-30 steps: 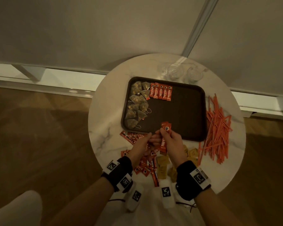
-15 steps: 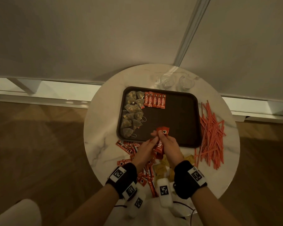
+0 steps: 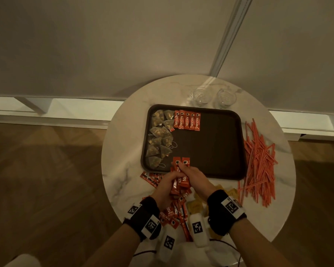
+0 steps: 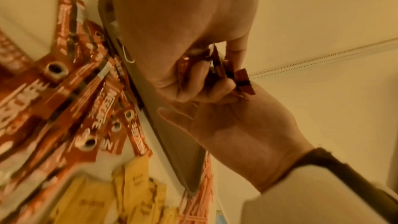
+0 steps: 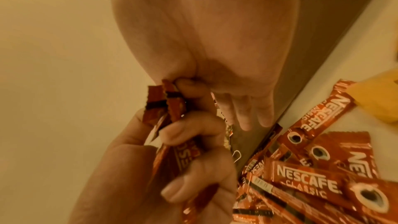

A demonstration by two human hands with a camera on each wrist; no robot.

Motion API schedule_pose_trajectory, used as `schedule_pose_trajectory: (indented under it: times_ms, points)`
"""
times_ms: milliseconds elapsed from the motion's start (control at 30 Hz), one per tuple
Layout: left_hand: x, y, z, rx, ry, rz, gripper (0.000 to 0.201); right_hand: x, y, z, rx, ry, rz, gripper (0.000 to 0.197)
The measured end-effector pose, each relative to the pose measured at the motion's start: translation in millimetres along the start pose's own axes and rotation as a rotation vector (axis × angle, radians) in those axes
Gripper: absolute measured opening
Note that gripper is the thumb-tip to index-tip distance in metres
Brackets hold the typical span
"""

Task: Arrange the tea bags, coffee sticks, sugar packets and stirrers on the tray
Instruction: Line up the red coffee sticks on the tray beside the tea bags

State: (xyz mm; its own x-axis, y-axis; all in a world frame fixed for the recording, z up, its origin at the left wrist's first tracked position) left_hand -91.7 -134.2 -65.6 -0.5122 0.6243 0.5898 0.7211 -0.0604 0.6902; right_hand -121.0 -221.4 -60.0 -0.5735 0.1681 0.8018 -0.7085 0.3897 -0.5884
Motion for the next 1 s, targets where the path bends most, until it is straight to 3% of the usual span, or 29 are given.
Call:
schedule_pose_trajectory:
  times_ms: [200, 367, 467, 600, 867, 1000]
  points:
    - [-32.5, 27.1, 14.6, -0.093, -0.013, -0.08, 0.015, -24.6, -15.7, 14.2, -0.037, 0.03, 0.036, 0.03]
    - [-66.5, 43.0, 28.6, -0.224, 0.028, -0.115, 0.022, -48.1, -24.9, 40.1, 0.006, 0.15, 0.087, 0.02]
    - [-85.7, 46.5, 34.0, -0.379, -0.001, -0.135, 0.013, -65.5, -26.3, 49.8, 0.033, 0.165, 0.1, 0.016]
    - [-106.1, 51.8, 39.2, -0.589, -0.047, -0.168, 0.019, -85.9, -30.1, 54.6, 0.062, 0.161, 0.079, 0.013]
    - [-140.9, 98.8, 34.1, -0.763, -0.014, -0.313, 0.016, -108.2, -42.2, 65.6, 0.017, 0.186, 0.138, 0.006]
    - [-169.0, 123.9, 20.2, -1.022, -0.169, -0.219, 0.014, -113.1, -47.5, 62.2, 0.03, 0.119, 0.176, 0.008]
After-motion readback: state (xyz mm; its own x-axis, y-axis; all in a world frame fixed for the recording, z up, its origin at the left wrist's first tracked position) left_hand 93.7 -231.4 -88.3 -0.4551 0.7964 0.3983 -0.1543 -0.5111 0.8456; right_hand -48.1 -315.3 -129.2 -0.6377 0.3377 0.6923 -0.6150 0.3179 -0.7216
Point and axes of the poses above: each hand's wrist, its own x-axis away from the middle knuckle, its own z-axis out of the back of the hand, y = z × x, the point moved 7 cm from there along -x, towards the middle knuckle, and after that the axes turned 11 degrees about -z, right-handed, at the moved point
